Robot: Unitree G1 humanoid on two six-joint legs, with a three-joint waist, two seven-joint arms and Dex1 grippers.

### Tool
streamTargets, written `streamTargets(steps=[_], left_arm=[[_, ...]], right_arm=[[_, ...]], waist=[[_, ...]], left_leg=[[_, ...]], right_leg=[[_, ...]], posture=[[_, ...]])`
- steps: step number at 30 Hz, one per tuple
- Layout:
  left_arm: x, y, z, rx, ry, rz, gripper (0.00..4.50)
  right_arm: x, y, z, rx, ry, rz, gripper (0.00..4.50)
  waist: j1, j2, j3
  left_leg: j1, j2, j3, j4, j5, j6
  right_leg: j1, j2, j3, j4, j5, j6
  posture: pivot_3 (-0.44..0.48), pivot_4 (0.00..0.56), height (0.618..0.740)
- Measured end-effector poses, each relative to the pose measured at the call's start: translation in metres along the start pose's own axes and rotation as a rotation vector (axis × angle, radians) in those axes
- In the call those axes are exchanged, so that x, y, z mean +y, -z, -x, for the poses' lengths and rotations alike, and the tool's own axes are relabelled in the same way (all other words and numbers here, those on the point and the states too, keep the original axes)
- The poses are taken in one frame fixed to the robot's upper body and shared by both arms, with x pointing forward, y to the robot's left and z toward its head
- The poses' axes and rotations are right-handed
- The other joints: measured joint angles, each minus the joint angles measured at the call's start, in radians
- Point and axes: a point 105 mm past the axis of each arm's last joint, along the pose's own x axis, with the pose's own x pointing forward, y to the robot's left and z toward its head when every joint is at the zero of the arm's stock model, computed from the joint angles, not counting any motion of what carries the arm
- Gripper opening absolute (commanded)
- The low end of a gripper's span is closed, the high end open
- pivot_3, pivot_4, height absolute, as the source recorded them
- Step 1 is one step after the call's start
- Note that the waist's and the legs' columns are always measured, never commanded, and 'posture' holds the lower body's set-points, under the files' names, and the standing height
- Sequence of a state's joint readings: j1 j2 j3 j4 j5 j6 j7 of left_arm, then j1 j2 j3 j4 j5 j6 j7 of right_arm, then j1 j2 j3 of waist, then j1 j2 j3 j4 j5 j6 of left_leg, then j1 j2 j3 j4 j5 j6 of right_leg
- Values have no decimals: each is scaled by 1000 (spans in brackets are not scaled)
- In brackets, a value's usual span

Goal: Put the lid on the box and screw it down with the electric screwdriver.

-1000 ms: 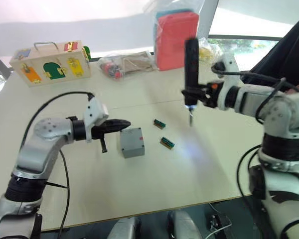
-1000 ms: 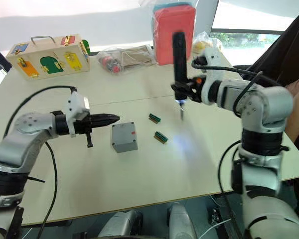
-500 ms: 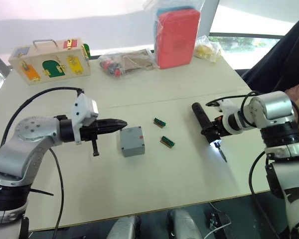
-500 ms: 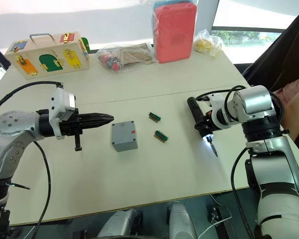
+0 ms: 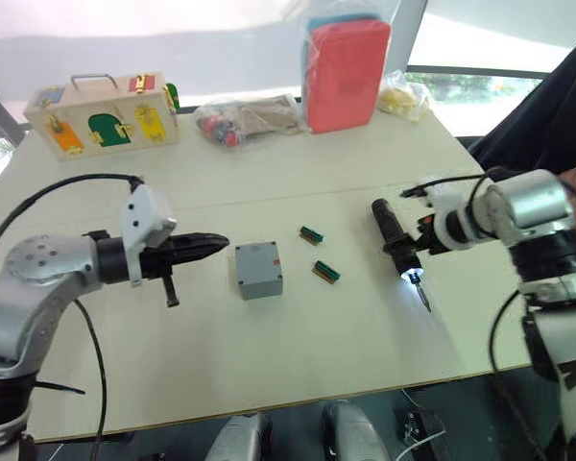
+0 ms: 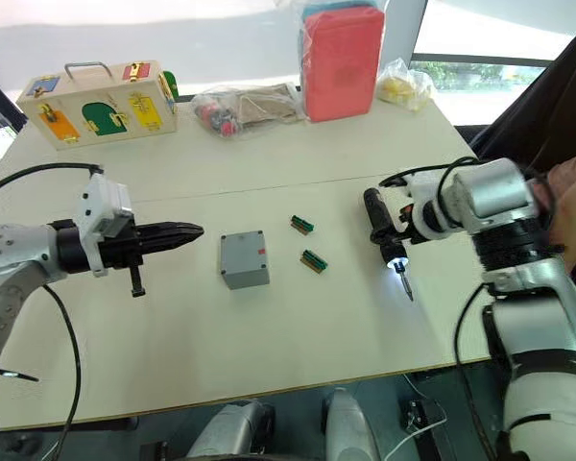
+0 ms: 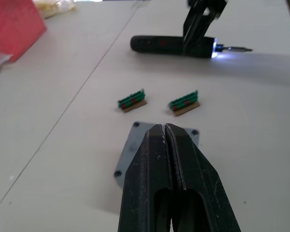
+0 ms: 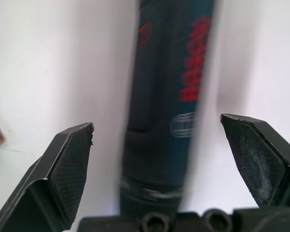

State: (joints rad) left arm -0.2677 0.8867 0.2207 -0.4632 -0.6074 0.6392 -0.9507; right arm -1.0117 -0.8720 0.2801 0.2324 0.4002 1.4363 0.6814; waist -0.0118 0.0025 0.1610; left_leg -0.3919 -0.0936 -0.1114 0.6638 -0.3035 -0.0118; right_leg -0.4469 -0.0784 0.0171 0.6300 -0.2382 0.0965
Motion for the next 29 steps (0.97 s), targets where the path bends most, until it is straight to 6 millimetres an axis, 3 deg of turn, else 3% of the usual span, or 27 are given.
streamTargets(steps=[2,4,7,13,17,29], left_arm=[[1,5,7,32,-26,15,0],[2,21,22,110,-60,55,0],[2,32,38,171,-99,88,612],[-11,51,73,265,-82,191,2793],[-11,49,89,293,-90,196,4439],[-11,45,98,293,-74,193,4439]], right_arm=[[6,-12,22,-82,-48,110,4458],[27,-16,54,-189,-220,245,4458],[50,-10,88,-316,-385,453,4500],[55,39,95,-235,-522,547,4500],[59,48,101,-246,-537,563,4500],[54,50,102,-261,-489,538,4500]], waist=[[-3,0,2],[-5,2,3],[0,-1,5],[6,-2,6],[5,-1,6],[5,-1,6]], left_leg=[[-1,0,0,-2,0,0],[-1,1,2,-3,-1,1],[1,2,2,-1,-2,3],[4,2,3,3,-5,9],[4,2,3,2,-5,8],[4,2,3,2,-5,8]], right_leg=[[-1,0,0,-1,0,0],[-2,1,1,-1,0,0],[2,1,0,-1,0,0],[6,-1,0,0,1,1],[5,0,0,-1,1,1],[5,-1,0,-1,1,1]], posture=[[0,150,740],[0,150,740],[0,150,740],[0,150,740],[0,150,740],[0,150,740]])
